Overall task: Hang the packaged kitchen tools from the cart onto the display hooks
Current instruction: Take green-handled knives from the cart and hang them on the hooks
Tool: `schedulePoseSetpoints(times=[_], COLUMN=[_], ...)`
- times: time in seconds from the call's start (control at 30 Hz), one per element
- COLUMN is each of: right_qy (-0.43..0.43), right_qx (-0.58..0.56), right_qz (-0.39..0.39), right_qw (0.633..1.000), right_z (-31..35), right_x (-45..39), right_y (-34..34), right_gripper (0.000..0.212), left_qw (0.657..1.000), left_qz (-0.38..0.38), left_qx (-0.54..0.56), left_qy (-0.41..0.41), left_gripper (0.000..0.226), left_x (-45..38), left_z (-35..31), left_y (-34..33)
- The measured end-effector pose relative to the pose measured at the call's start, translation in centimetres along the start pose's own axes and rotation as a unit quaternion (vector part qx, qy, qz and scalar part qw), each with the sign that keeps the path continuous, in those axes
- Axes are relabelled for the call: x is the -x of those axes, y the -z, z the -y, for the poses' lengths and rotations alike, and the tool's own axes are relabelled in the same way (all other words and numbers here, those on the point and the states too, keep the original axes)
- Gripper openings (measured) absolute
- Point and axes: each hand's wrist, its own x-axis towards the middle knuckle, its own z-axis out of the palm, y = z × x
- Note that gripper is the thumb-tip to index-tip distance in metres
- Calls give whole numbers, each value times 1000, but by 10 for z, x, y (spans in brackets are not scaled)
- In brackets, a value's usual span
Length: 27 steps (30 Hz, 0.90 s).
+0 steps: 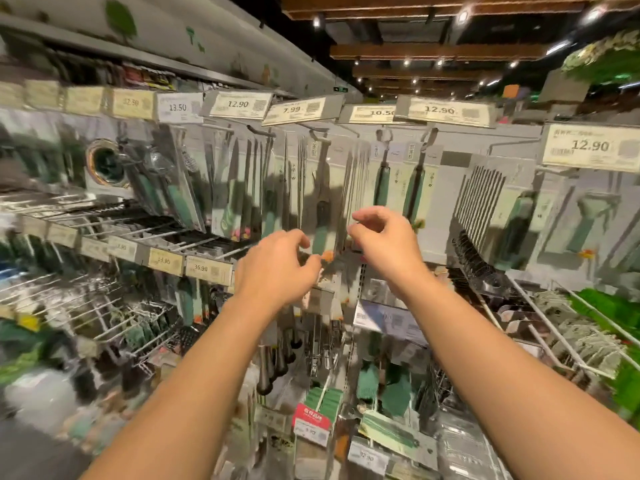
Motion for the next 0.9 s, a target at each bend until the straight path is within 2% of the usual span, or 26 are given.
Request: schedulePoseSetpoints(times=[0.2,0.4,0.53,0.67,0.9], right_qy=[83,126,116,101,46], right_qx=[-48,-87,-96,-73,27], right_qz=[91,234,336,426,582], right_qw=[991,960,930,896,812], right_z=[29,38,35,25,-19], right_x=[64,157,233,317,459], right_y=[-16,-81,-134,-183,-274], right_gripper=[11,6,9,4,11], left_qw=[994,969,938,901,823], left_qz=[-40,-69,-76,-67,-28], left_qx=[-68,-122,-152,-162,-72], left_qy=[74,201,301,398,562], left_gripper=[33,38,24,30,20], left_x=[74,196,294,400,573], left_z=[5,49,86,126,203], left_y=[42,85,105,111,88])
